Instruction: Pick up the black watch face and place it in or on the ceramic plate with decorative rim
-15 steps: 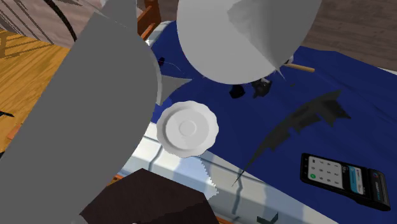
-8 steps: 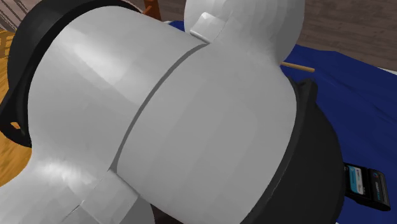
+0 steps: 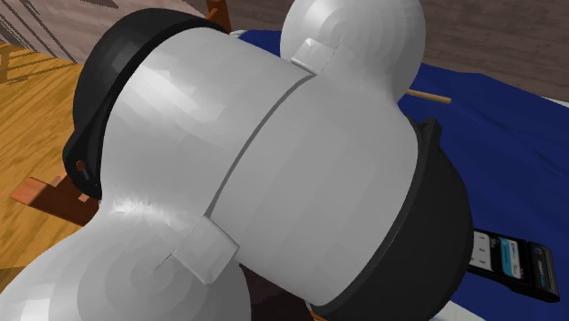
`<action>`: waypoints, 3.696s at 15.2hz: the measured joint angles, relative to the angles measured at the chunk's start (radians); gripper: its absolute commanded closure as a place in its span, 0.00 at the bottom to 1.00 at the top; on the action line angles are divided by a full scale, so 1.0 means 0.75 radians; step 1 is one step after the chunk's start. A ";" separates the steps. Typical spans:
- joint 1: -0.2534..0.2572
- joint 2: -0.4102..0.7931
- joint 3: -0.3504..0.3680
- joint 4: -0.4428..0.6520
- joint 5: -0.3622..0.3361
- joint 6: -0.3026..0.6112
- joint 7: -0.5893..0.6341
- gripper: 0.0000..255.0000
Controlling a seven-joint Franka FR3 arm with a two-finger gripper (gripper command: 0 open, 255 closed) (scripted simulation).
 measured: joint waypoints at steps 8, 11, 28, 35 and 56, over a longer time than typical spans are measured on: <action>0.000 0.002 -0.001 0.001 -0.001 0.002 0.000 1.00; 0.000 0.003 -0.001 0.001 -0.001 0.002 0.000 1.00; -0.020 -0.121 0.027 0.019 0.037 -0.137 -0.019 1.00; -0.031 -0.235 0.049 -0.044 0.066 -0.185 -0.019 1.00; 0.076 -1.154 0.219 -1.142 0.476 0.047 0.003 1.00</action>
